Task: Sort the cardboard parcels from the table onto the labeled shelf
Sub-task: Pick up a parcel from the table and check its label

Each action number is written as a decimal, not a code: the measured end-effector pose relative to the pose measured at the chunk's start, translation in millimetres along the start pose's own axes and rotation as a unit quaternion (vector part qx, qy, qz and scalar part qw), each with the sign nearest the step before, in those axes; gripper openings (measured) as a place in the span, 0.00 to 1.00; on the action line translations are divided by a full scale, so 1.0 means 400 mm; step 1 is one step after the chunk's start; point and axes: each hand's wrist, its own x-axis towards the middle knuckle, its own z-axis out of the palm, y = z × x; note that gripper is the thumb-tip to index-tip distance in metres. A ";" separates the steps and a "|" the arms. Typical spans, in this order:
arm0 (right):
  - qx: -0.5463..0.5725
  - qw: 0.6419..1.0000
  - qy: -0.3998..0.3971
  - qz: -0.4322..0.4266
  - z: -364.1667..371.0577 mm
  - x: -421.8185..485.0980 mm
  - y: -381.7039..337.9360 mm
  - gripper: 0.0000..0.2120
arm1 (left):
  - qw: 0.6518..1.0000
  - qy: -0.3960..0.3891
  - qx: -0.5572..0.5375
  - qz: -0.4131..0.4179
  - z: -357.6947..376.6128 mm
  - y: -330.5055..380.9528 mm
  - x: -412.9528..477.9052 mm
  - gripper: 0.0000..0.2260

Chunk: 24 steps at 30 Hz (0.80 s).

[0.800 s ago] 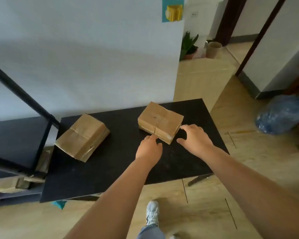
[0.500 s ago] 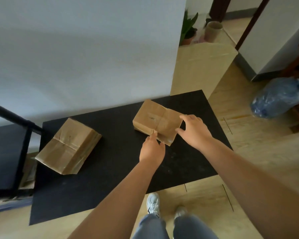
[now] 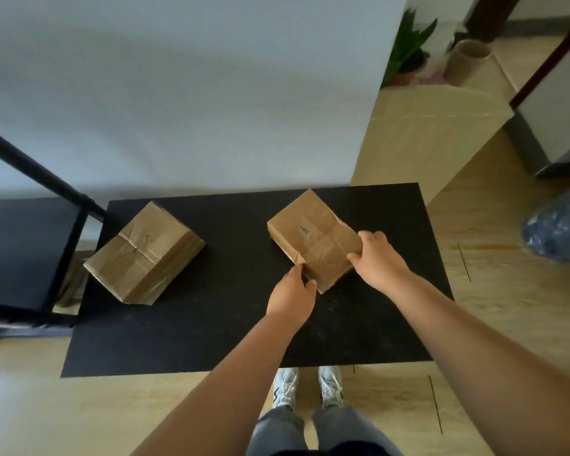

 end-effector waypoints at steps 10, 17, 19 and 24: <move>0.130 0.988 0.016 -0.077 -0.040 -0.064 -0.002 0.24 | 0.982 0.100 -0.159 0.003 -0.049 0.011 -0.053 0.25; 0.245 0.958 0.091 -0.118 -0.096 -0.090 -0.039 0.16 | 0.951 0.224 -0.211 0.028 -0.134 0.061 -0.074 0.20; 0.252 0.955 0.098 -0.119 -0.097 -0.091 -0.047 0.15 | 0.950 0.233 -0.207 0.018 -0.148 0.065 -0.069 0.19; 0.248 0.961 0.049 -0.115 -0.077 -0.086 -0.060 0.18 | 0.957 0.198 -0.210 0.004 -0.157 0.048 -0.042 0.21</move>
